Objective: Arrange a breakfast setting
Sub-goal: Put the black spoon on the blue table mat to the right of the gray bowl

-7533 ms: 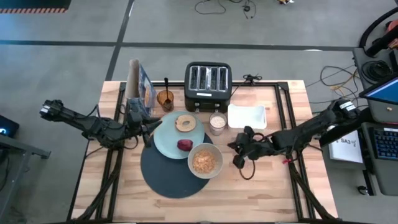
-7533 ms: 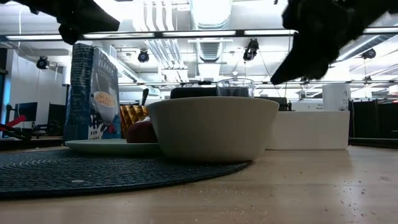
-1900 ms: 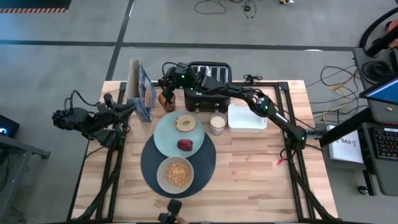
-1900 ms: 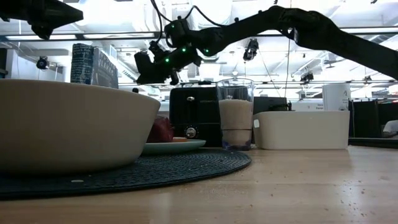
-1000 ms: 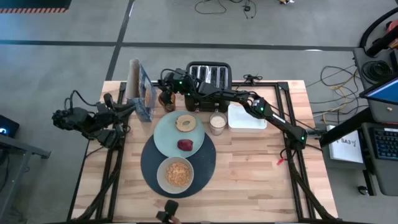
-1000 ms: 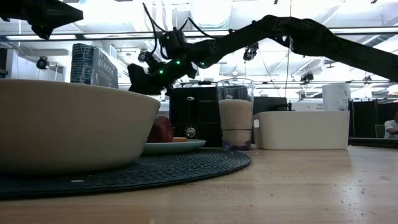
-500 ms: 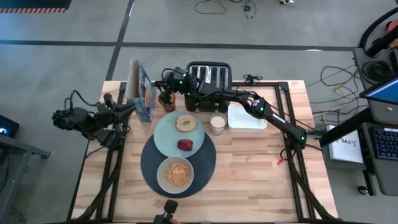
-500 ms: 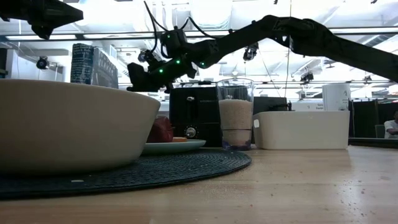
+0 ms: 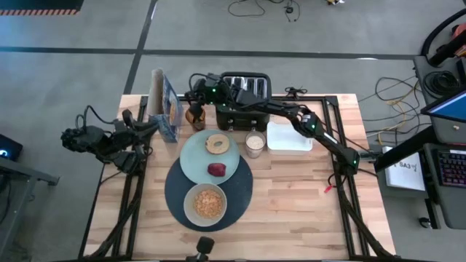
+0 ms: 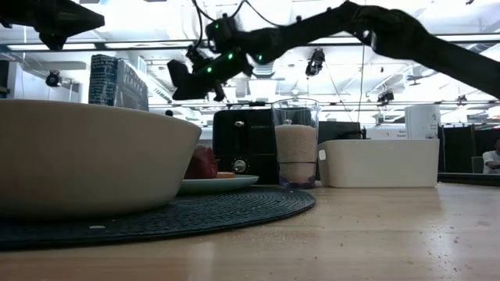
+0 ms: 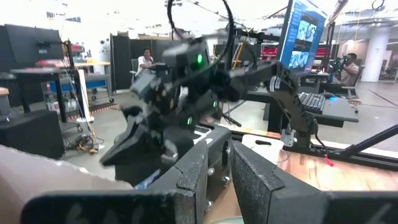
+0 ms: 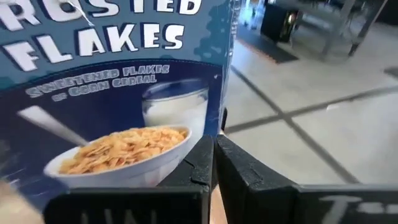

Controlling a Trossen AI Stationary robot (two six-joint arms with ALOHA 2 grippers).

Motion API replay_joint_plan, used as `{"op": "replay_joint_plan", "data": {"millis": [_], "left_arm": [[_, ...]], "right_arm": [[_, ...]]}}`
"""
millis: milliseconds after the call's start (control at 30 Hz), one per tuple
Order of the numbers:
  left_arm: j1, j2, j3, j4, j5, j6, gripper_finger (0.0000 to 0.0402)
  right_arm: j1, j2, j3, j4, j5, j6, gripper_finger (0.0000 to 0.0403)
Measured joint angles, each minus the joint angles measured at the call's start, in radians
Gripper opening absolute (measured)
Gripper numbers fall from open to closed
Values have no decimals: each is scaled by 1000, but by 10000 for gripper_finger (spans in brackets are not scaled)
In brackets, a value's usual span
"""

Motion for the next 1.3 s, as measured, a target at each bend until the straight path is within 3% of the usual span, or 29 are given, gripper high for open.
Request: {"op": "replay_joint_plan", "data": {"millis": [200, 467, 733, 867, 1000, 1067, 1300], "left_arm": [[0, 12, -21, -14, 2, -104, 52], [0, 123, -2, 234, 154, -119, 52], [0, 325, 141, 252, 193, -118, 52], [0, 455, 248, 213, 143, -84, 52], [7, 593, 407, 55, -85, -36, 52], [25, 660, 507, -46, -142, -16, 52], [211, 894, 876, -310, -2, 68, 30]], "right_arm": [[18, -116, 0, -251, 2, -36, 9], [106, -308, -25, -460, 78, -156, 9], [175, -535, -351, -409, 87, -163, 9], [217, -667, -567, -347, 150, -130, 9], [265, -783, -746, -291, 229, -104, 9], [288, -835, -826, -246, 254, -93, 9], [337, -992, -1069, -54, 268, -82, 9]]}}
